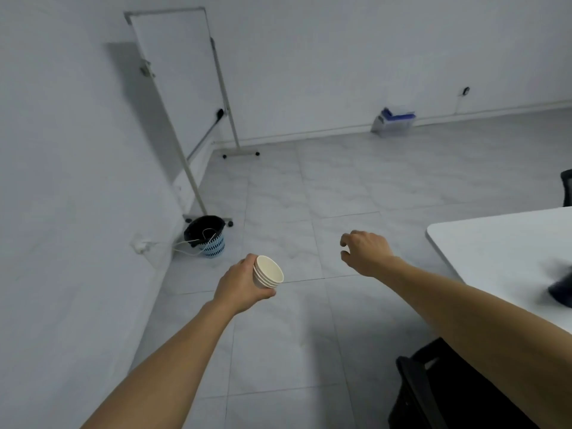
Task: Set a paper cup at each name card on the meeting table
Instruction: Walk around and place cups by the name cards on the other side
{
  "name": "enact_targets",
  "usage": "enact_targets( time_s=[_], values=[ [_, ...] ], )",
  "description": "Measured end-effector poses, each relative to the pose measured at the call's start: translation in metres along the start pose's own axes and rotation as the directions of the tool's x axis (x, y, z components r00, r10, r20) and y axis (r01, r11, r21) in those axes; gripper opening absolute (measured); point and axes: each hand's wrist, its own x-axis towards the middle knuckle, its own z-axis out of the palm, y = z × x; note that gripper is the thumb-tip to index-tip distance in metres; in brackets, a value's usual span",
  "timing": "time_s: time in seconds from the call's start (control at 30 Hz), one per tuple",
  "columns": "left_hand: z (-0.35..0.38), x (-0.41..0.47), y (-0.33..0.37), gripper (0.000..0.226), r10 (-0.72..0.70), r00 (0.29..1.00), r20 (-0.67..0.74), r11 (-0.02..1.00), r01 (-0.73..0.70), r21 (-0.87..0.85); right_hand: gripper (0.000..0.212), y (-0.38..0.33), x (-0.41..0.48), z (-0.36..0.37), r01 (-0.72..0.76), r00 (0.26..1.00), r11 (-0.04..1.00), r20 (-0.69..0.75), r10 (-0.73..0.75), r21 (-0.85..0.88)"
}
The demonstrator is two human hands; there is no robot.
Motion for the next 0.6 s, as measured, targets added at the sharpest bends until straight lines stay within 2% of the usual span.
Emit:
enact_targets(
  time_s=[0.23, 0.6],
  values=[
    [0.001, 0.172, 0.0, 0.072, 0.084, 0.995, 0.06, 0.996, -0.084, -0.008, 0.036, 0.047, 0.145, 0.013, -0.114, 0.993, 0.993, 0.014, 0.114, 0.03],
    [-0.004, 0.409, 0.048, 0.069, 0.16, 0.982, 0.097, 0.987, -0.156, -0.044, 0.035, 0.13, 0.347, -0.029, -0.222, 0.975, 0.974, 0.004, 0.222, 0.042]
  ],
)
